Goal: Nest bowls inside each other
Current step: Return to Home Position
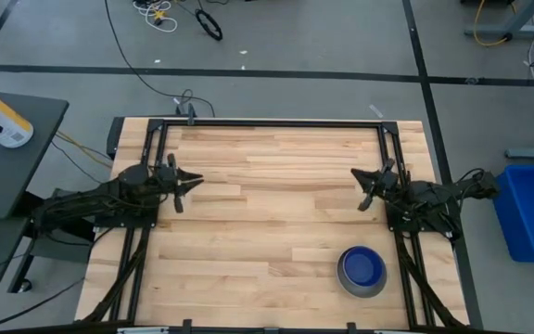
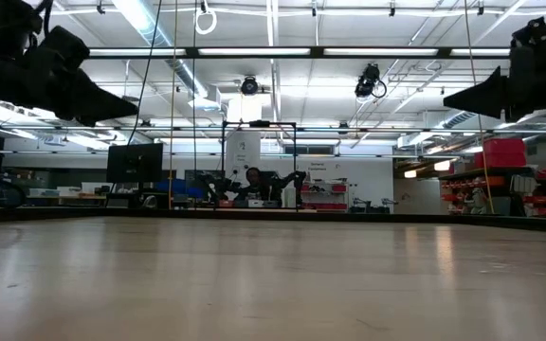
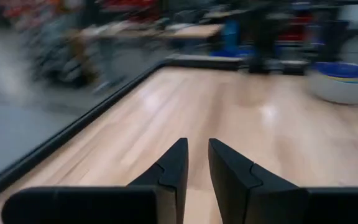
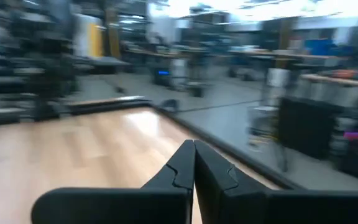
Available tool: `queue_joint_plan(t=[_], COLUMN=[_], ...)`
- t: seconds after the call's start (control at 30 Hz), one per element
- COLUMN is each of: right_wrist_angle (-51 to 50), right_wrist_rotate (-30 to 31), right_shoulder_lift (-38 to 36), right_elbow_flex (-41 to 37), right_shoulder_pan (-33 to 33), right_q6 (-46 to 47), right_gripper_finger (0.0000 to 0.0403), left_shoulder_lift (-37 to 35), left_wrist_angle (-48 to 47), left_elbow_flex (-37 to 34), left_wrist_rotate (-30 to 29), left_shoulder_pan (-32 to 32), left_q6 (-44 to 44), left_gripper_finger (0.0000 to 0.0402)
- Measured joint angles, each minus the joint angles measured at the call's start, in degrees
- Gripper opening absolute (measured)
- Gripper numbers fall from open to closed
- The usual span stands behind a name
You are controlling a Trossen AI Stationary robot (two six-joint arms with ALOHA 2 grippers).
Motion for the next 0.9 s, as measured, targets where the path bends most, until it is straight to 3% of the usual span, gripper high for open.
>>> queue_joint_plan(t=[0.1, 0.2, 0.27, 0.6, 0.7, 0.9], right_wrist_angle=[0.0, 0.2, 0.4, -1.5, -1.7, -1.4], right_wrist_rotate=[0.6, -3.5, -8.2, -37.7, -39.3, -36.2], right_shoulder_lift=[0.0, 0.0, 0.0, 3.6, 7.3, 14.3], right_elbow_flex=[0.0, 0.0, 0.0, 0.0, 0.0, 0.0], right_shoulder_pan=[-2.6, -6.0, -8.7, -18.2, -18.3, -18.4], right_q6=[-1.9, -2.8, -2.7, 4.8, 6.1, 5.1], right_gripper_finger=[0.0009, 0.0009, 0.0009, 0.0009, 0.0009, 0.0009], left_shoulder_lift=[0.9, 1.6, 2.1, 6.5, 6.6, 6.6], left_wrist_angle=[4.1, 9.3, 10.5, 12.0, 12.1, 12.2], left_elbow_flex=[-1.0, -2.8, -3.5, -3.5, -3.5, -3.5], left_wrist_rotate=[3.3, 3.3, 3.7, 17.8, 18.5, 19.5], left_shoulder_pan=[0.8, 3.4, 6.3, 16.9, 17.3, 17.1], left_q6=[2.4, 3.2, 1.8, -3.0, -3.3, -4.3], left_gripper_finger=[0.0071, 0.0071, 0.0071, 0.0071, 0.0071, 0.0071])
